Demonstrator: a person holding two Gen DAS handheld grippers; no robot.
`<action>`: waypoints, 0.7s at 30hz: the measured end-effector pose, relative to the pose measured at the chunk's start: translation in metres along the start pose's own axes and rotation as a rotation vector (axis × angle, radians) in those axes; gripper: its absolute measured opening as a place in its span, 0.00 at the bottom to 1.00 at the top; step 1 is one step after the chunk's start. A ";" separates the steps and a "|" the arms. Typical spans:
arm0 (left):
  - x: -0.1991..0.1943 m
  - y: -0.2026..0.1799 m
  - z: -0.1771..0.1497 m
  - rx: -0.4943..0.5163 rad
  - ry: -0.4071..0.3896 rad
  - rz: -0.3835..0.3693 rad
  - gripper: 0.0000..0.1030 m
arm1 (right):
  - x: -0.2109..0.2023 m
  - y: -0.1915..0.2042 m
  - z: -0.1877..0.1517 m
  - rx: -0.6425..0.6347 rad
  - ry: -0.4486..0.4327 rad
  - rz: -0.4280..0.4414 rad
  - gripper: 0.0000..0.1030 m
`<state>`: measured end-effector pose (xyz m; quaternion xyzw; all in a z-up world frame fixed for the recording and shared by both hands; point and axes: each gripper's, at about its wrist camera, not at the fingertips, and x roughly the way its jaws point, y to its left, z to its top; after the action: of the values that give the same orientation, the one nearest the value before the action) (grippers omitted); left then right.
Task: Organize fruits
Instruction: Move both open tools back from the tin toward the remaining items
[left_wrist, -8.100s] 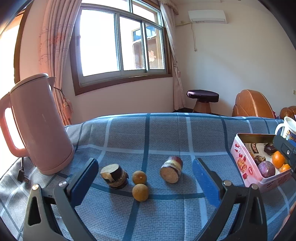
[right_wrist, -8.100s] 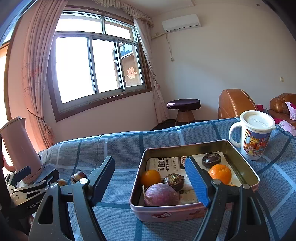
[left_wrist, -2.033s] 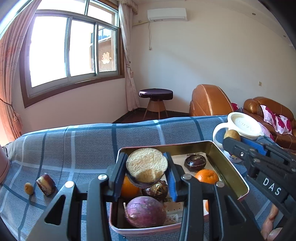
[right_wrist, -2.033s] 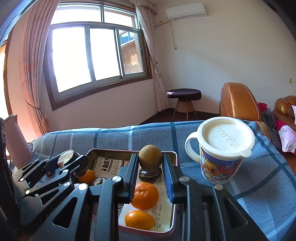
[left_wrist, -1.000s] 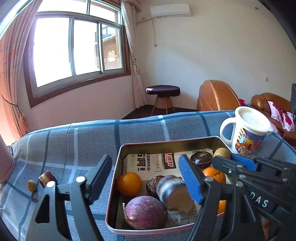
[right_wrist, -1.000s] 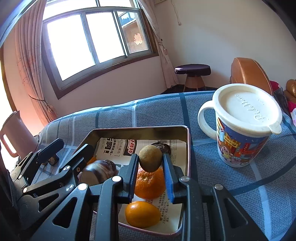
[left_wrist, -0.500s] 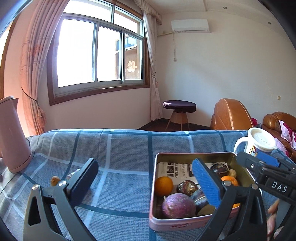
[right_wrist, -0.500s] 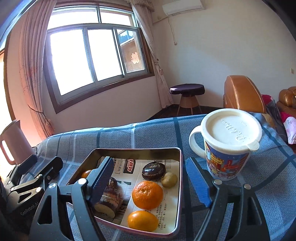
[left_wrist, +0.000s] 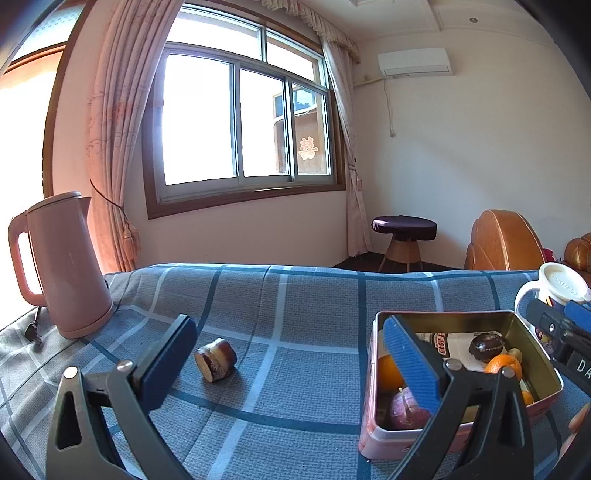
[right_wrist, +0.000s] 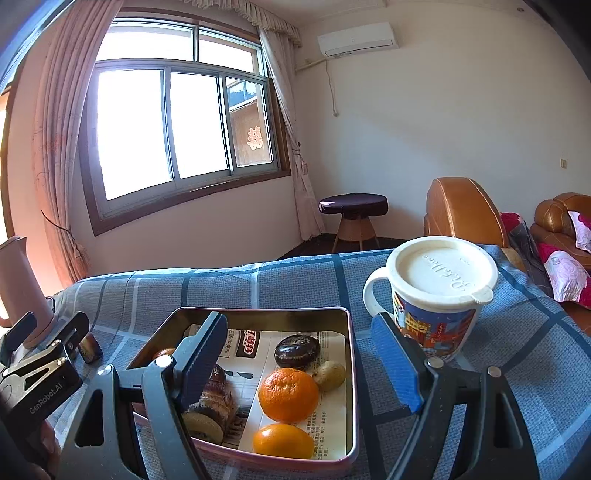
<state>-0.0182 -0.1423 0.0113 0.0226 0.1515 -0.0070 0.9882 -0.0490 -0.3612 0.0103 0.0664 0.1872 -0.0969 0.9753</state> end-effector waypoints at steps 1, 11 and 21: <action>0.000 0.000 0.000 0.001 0.001 0.000 1.00 | 0.001 0.002 0.000 -0.007 0.004 -0.004 0.79; 0.000 -0.005 -0.002 0.027 0.018 -0.005 1.00 | -0.009 0.009 -0.001 -0.016 -0.055 -0.082 0.79; -0.004 -0.001 -0.003 0.022 0.020 -0.020 1.00 | -0.021 0.022 -0.007 -0.029 -0.067 -0.112 0.79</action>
<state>-0.0235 -0.1434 0.0094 0.0318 0.1616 -0.0184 0.9862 -0.0661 -0.3355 0.0143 0.0386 0.1591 -0.1508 0.9749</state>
